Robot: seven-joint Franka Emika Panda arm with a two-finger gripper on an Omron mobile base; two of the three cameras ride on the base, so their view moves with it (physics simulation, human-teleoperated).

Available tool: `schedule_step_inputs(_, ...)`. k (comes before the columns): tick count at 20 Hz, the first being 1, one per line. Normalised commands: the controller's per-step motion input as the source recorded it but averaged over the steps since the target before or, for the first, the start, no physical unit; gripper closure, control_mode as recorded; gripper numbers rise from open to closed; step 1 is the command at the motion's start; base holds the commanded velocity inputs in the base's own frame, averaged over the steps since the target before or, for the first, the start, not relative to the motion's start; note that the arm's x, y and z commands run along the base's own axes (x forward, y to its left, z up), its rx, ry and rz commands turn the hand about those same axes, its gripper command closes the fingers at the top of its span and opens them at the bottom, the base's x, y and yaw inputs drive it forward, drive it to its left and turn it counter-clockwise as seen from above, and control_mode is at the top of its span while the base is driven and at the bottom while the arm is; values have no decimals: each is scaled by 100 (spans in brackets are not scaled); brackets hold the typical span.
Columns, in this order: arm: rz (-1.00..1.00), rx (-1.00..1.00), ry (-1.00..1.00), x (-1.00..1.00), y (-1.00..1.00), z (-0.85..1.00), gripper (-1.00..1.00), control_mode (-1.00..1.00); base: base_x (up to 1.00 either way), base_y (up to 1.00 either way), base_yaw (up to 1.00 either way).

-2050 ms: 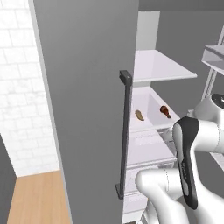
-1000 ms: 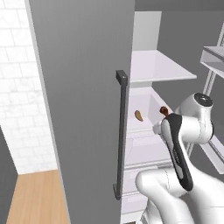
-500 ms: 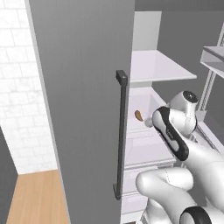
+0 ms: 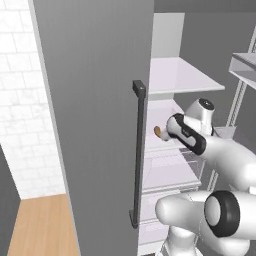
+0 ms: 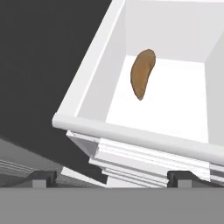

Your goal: Place one sweet potato and one chicken drumstick in each tupperware on the nearby counter, to pack two identical lunches.

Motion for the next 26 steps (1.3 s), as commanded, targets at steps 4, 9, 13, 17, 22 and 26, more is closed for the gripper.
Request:
schedule_step_inputs(4, 3, 0, 0, 43, 0, -27, -100, -100, 0, 0, 0)
schedule_step_inputs(9, 2, 0, 0, 41, 0, -33, -100, -100, 0, 0, 0)
schedule_step_inputs(13, 1, 0, 0, 40, -5, -12, -100, -100, 0, 0, 0)
schedule_step_inputs(17, 0, 0, 0, 41, -8, -5, -100, -100, 0, 0, 0)
schedule_step_inputs(22, 0, 0, 0, 39, -2, -22, -100, -100, 0, 0, 0)
schedule_step_inputs(26, 0, 0, 0, 34, -5, -33, -100, -100, 0, 0, 0)
